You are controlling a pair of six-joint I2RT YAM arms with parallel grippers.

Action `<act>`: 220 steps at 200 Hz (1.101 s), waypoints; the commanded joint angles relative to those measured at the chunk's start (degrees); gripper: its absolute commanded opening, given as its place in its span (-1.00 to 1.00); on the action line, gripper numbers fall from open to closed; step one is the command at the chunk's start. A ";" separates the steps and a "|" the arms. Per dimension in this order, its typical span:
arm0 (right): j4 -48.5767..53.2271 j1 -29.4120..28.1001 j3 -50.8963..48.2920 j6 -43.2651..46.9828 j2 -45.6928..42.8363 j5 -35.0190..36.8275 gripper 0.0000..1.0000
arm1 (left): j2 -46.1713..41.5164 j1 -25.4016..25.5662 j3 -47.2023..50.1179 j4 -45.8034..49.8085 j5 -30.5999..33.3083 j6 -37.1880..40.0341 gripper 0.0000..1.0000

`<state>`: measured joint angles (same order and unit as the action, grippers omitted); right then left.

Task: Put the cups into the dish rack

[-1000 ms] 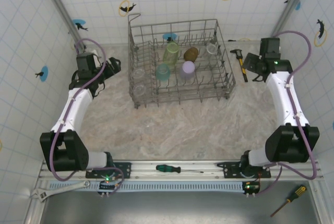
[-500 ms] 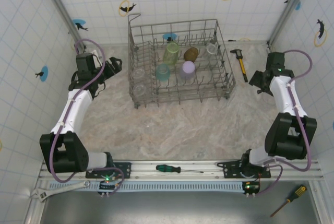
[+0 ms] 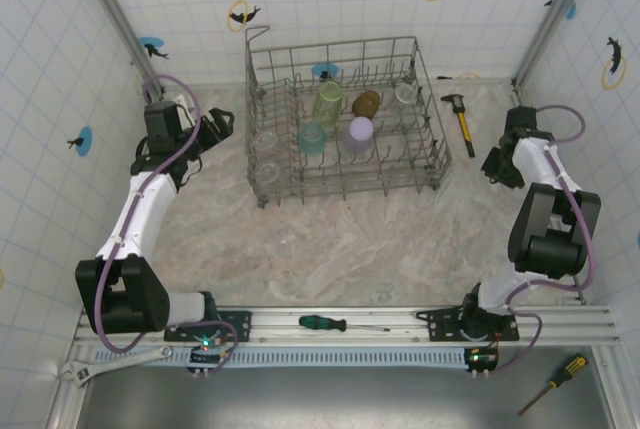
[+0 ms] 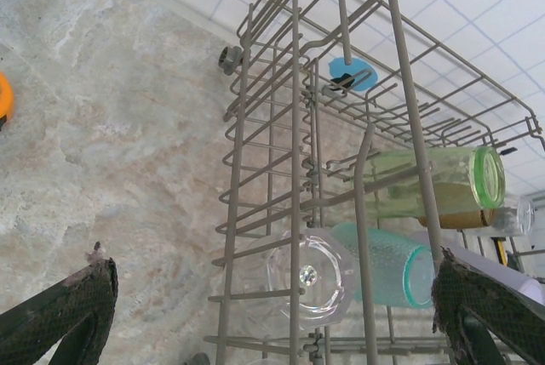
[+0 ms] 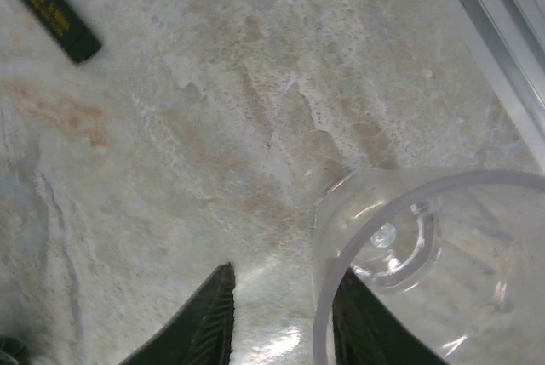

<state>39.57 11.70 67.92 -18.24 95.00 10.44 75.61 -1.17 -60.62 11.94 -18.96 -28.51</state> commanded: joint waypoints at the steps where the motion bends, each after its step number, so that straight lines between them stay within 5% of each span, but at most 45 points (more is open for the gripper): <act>1: -0.07 0.18 0.20 -0.17 0.81 0.29 -0.75 | -0.82 -0.14 0.33 -0.70 -1.13 0.01 0.95; 18: 0.74 0.11 1.71 -0.21 1.30 -0.48 -1.00 | -0.58 -0.11 0.18 -0.51 -0.96 -0.04 0.95; 129: 5.04 -3.47 20.01 -0.03 -5.09 -5.16 -1.00 | -0.41 -0.86 -2.70 2.56 3.22 1.93 0.95; 220: 6.41 -15.15 43.65 3.48 6.32 -14.61 -1.00 | 3.71 -0.76 -11.25 3.27 -0.51 -1.21 0.95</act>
<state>45.54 -1.87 106.06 -16.23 97.41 0.84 77.69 -1.61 -68.07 14.39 -17.41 -28.56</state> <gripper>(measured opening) 0.069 0.975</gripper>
